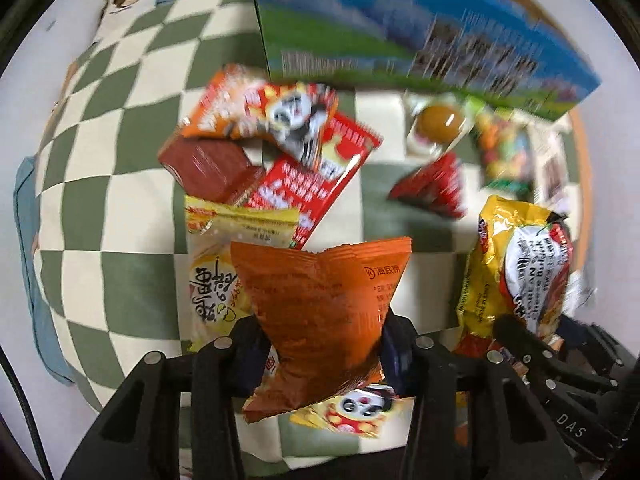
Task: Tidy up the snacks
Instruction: 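Carry both bags into the cardboard box and open both tools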
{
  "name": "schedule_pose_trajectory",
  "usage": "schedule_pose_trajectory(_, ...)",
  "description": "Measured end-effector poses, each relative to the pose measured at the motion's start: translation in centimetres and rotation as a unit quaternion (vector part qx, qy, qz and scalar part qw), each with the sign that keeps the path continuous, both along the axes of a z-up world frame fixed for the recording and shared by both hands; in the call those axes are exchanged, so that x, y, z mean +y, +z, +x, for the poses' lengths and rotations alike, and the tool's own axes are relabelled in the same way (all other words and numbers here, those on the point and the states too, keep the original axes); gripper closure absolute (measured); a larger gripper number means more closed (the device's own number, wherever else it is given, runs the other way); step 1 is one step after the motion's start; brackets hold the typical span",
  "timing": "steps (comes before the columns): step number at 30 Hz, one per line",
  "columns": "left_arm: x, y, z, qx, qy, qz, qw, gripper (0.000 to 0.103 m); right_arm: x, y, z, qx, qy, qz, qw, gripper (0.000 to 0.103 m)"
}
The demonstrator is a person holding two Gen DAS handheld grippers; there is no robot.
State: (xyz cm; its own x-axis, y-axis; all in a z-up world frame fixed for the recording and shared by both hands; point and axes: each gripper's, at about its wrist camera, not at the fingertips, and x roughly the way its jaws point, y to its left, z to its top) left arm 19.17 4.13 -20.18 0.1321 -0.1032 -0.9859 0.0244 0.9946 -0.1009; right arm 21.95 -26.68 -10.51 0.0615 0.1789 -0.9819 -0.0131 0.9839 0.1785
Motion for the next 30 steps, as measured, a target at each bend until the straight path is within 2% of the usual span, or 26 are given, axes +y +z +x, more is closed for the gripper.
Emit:
schedule_pose_trajectory(4,0.3,6.4,0.7,-0.042,0.018,-0.036,0.9983,0.06,-1.3,5.1,1.7,-0.029,0.005,0.041,0.999,0.031)
schedule_pose_trajectory(7,-1.1,9.8,3.2,-0.063,0.021,-0.067,0.9955,0.06,-2.6,9.1,4.3,-0.052,0.007,0.069,0.996,0.031)
schedule_pose_trajectory(10,-2.0,12.8,6.5,-0.078,0.024,-0.089,0.9927,0.06,-3.2,13.0,8.8,-0.071,0.009,0.083,0.994,0.031)
schedule_pose_trajectory(12,-2.4,13.8,9.3,-0.088,0.027,-0.091,0.9916,0.06,-3.1,15.3,12.3,-0.089,0.009,0.091,0.992,0.031)
schedule_pose_trajectory(15,-3.1,15.7,14.0,-0.109,0.029,-0.083,0.9901,0.06,-2.5,17.7,17.5,-0.125,0.019,0.071,0.989,0.031)
schedule_pose_trajectory(18,-3.8,15.1,18.9,-0.105,0.031,-0.072,0.9914,0.06,-1.5,17.2,22.7,-0.13,0.022,0.044,0.99,0.031)
schedule_pose_trajectory(23,-4.4,10.3,26.5,-0.054,0.041,-0.054,0.9963,0.06,-0.4,12.4,29.4,-0.077,0.021,0.017,0.997,0.031)
schedule_pose_trajectory(26,-4.4,7.7,29.3,-0.028,0.047,-0.054,0.9971,0.06,-0.6,9.1,32.1,-0.046,0.022,0.007,0.999,0.031)
schedule_pose_trajectory(30,-4.1,4.5,31.8,0.01,0.06,-0.059,0.9964,0.06,0.2,5.5,33.5,-0.008,0.026,-0.005,1.0,0.031)
